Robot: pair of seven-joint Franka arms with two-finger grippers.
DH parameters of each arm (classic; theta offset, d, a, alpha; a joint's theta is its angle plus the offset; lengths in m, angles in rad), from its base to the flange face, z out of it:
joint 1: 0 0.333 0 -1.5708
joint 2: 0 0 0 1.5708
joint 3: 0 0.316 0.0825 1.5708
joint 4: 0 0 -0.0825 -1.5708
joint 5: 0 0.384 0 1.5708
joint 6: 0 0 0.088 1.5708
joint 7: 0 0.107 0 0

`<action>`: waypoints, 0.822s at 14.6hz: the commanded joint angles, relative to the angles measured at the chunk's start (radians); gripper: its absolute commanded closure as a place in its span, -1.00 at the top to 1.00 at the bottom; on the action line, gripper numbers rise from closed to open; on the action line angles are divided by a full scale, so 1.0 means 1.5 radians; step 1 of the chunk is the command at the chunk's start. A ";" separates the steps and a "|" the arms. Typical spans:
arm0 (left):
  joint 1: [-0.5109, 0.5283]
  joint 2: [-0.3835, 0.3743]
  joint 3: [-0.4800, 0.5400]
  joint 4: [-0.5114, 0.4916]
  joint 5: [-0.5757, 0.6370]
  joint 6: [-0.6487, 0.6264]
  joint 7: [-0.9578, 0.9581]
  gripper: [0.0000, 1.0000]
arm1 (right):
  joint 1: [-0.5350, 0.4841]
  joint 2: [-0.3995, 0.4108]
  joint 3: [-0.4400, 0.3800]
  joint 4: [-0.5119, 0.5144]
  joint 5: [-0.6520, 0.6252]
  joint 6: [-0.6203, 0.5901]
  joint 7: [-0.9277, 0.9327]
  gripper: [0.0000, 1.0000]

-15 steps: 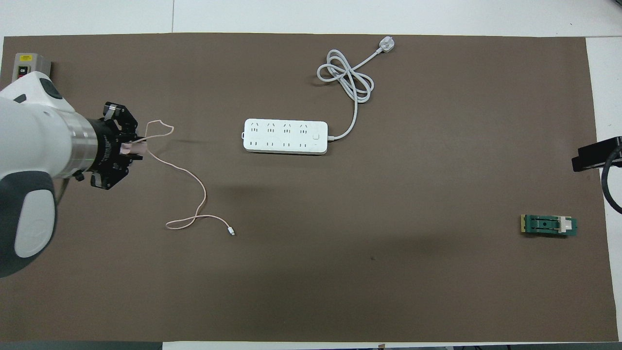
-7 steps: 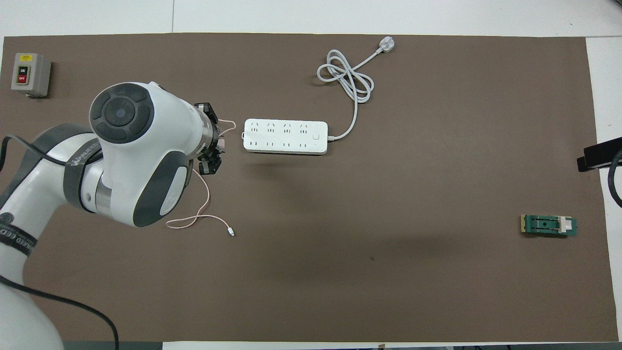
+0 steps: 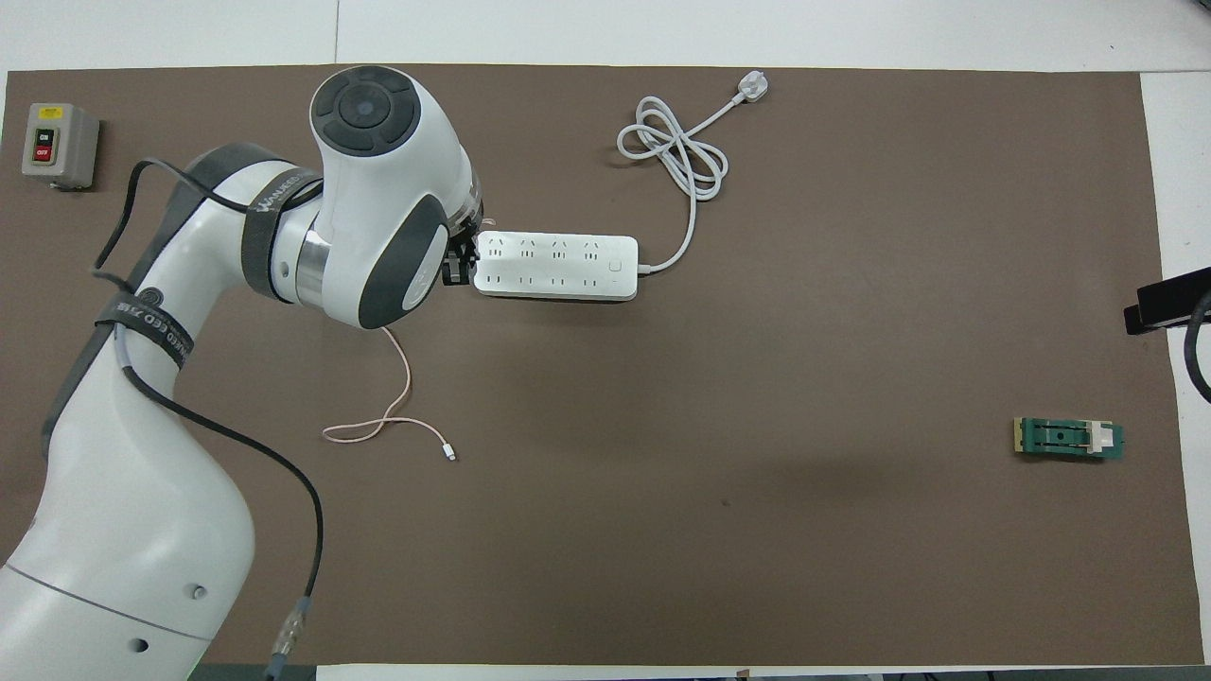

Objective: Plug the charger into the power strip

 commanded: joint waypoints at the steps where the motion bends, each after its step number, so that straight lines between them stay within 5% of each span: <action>1: -0.022 0.055 0.011 0.078 0.013 -0.039 -0.014 -1.00 | -0.010 -0.011 0.007 -0.017 -0.009 0.010 0.003 1.00; 12: -0.032 0.028 0.005 -0.004 0.006 -0.018 -0.039 -1.00 | -0.014 -0.013 0.008 -0.018 -0.007 0.008 0.004 1.00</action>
